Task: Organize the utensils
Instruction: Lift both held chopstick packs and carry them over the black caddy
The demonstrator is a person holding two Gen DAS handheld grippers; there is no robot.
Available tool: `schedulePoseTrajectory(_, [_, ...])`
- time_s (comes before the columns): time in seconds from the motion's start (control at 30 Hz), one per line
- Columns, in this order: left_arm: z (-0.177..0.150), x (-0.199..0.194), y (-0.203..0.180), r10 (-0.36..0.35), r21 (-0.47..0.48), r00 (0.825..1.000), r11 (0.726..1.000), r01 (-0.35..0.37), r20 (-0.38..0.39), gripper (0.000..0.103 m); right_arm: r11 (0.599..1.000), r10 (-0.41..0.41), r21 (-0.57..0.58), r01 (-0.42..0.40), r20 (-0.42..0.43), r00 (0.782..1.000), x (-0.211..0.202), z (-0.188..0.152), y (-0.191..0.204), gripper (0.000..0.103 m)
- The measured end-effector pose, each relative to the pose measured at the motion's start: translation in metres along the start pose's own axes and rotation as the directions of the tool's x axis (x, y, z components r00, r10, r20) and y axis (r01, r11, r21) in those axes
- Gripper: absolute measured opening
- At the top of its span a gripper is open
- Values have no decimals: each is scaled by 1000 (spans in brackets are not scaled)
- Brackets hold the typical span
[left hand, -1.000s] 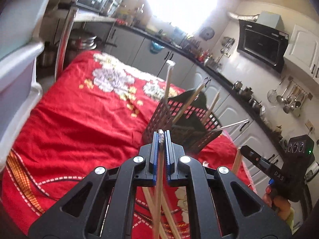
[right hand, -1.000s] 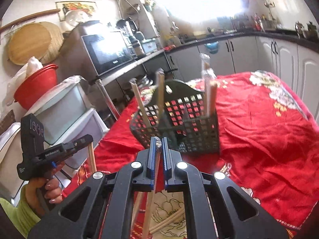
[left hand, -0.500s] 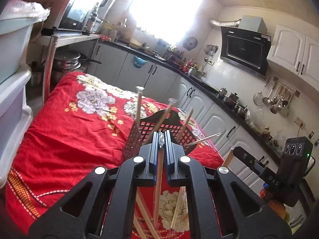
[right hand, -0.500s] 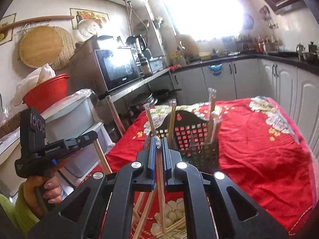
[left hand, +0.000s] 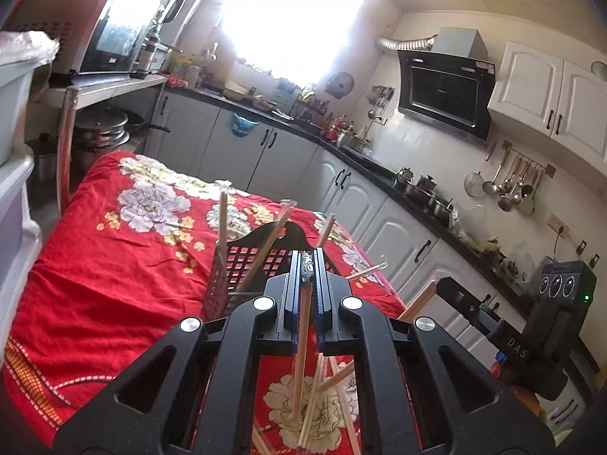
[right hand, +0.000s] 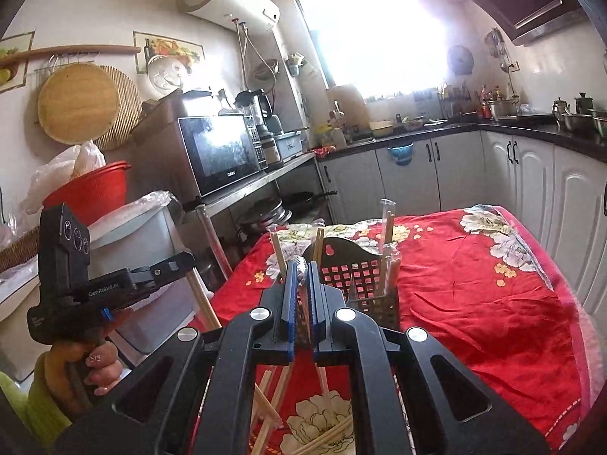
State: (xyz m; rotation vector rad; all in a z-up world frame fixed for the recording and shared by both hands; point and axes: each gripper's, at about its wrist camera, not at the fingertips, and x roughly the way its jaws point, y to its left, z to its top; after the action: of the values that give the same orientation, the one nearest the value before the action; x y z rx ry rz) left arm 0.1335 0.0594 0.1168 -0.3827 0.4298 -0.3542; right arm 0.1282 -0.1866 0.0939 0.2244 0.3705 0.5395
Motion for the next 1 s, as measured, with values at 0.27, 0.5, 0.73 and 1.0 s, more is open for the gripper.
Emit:
schedulePoseTrajectory(0.27, [16,6,-16,-27,36,999,999,26,26,3,1000,2,2,-2,32,999,-3,11,-2,6])
schedulePoseTrajectory(0.5, [33,12,-28,-47,73,998,996,43,50,3,1000,8,-15,-7,67,998,-5,26,-1,6])
schedulePoseTrajectory(0.73, [49,15,-38,-54,96,996,994,47,77,3,999,12,-30,-9,99,995,-5,42,1,6])
schedulePoseTrajectory(1.0, [66,18,-45,-55,107,992,993,43,111,3,999,18,-47,-12,126,992,-1,60,3,6])
